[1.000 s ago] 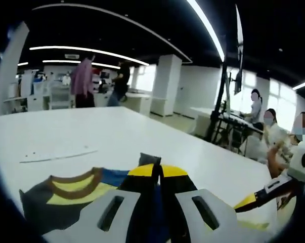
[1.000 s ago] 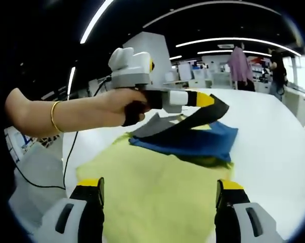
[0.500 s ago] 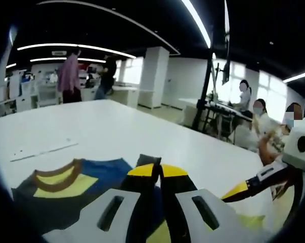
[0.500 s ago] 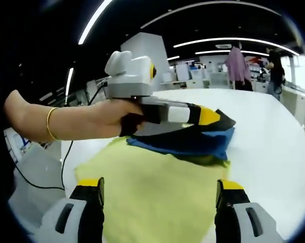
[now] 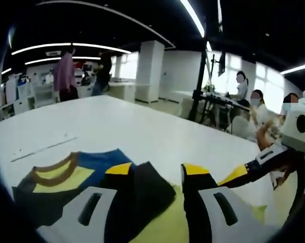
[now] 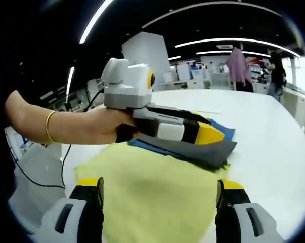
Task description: Fold the garment on the visible template until the final outline fits inside the template.
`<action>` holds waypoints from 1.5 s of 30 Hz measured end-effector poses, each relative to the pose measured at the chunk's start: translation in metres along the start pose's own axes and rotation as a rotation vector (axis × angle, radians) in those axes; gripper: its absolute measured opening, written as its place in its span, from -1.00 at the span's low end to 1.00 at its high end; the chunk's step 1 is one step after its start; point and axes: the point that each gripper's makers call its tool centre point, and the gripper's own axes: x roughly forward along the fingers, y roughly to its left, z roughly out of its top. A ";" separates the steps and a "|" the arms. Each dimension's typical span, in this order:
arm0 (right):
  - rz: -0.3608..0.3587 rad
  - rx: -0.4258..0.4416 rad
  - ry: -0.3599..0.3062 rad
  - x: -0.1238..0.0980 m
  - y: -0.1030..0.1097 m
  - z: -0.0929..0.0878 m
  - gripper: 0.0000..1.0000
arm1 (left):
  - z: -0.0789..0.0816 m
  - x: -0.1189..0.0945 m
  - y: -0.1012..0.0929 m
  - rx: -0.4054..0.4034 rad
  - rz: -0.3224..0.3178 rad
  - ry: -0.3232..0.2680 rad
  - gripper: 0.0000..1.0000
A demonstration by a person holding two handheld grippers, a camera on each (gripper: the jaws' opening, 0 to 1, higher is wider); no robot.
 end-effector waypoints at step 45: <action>0.072 -0.015 -0.010 -0.032 0.013 0.014 0.98 | -0.059 -0.184 0.102 0.007 0.243 0.072 0.69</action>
